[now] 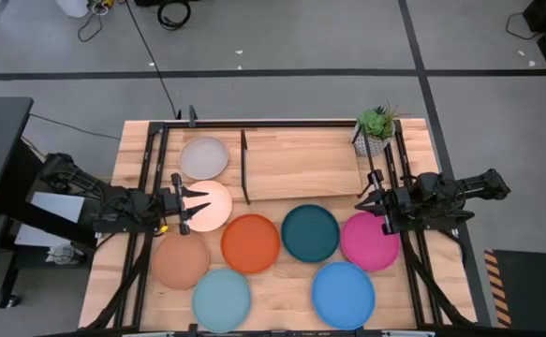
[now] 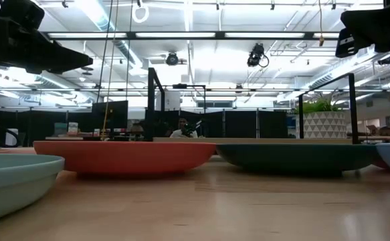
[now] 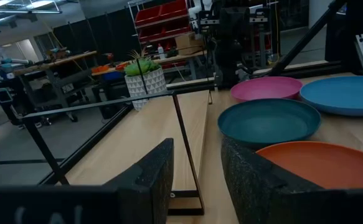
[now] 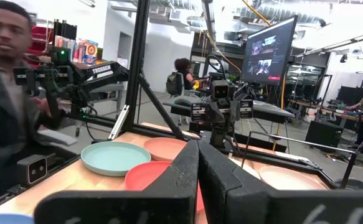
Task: Place and stack plates onto a shelf
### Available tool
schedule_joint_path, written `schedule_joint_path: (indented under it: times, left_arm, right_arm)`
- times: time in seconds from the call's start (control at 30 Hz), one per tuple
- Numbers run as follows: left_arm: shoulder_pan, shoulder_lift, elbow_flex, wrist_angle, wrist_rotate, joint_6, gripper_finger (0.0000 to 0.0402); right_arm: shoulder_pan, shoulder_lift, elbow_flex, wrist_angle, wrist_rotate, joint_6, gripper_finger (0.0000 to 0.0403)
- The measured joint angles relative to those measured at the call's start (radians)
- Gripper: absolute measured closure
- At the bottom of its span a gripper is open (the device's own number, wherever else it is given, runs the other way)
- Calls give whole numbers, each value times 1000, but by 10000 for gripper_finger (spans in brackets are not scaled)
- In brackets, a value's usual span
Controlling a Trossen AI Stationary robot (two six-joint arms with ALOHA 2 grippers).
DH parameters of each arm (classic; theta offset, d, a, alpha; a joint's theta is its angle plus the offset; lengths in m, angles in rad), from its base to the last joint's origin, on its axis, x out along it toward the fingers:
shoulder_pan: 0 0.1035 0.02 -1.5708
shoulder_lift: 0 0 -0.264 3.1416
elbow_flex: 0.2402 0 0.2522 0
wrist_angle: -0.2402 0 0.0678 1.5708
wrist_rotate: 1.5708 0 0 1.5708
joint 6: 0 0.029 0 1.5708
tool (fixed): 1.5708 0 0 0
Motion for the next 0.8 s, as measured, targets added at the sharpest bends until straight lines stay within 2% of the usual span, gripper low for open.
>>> schedule_joint_path:
  times: [0.23,0.4,0.53,0.8]
  left_arm:
    - [0,0,0,14,0,-20,260]
    - [-3,0,0,18,0,-297,260]
    - [-3,0,0,20,0,-429,260]
    - [-1,0,0,67,-11,-454,260]
  right_arm:
    - [0,0,0,0,0,0,389]
    - [0,0,0,0,0,0,389]
    - [0,0,0,18,14,-7,389]
    - [0,0,0,86,0,157,389]
